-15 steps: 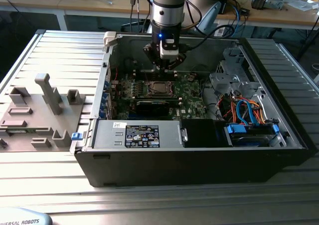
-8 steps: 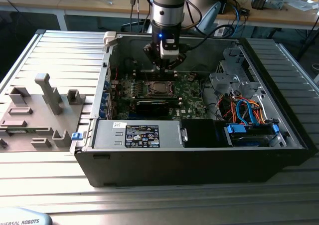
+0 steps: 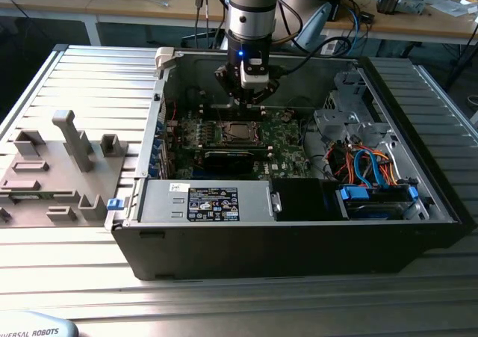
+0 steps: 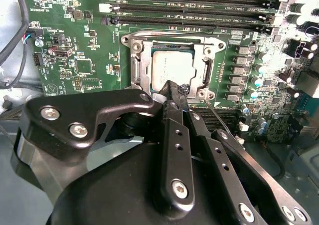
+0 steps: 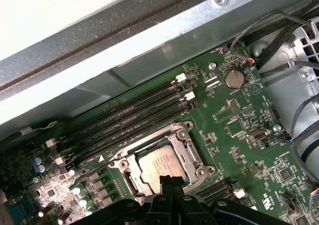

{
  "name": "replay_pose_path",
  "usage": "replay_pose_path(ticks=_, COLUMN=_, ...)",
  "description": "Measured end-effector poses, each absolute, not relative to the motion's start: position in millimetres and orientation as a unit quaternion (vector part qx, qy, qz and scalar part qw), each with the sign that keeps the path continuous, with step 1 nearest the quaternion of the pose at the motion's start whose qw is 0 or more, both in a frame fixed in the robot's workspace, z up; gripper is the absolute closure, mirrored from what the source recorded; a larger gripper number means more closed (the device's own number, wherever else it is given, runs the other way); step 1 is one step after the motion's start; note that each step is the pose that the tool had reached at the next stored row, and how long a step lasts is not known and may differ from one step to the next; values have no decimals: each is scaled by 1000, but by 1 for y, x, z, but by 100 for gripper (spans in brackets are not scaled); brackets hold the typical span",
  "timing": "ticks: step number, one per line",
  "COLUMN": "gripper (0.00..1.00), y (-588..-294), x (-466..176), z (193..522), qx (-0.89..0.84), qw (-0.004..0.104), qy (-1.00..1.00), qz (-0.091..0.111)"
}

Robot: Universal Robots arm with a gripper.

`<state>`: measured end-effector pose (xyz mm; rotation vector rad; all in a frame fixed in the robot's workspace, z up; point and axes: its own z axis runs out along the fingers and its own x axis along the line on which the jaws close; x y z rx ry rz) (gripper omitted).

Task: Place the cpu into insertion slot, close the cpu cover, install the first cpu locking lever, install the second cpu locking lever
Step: 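Install the first cpu locking lever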

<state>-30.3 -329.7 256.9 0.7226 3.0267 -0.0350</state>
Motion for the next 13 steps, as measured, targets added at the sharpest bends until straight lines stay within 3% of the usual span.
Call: replay_pose_path(ticks=13, gripper=89, y=-330, x=-30, z=257, qx=223, qw=15, qy=975, qz=-11)
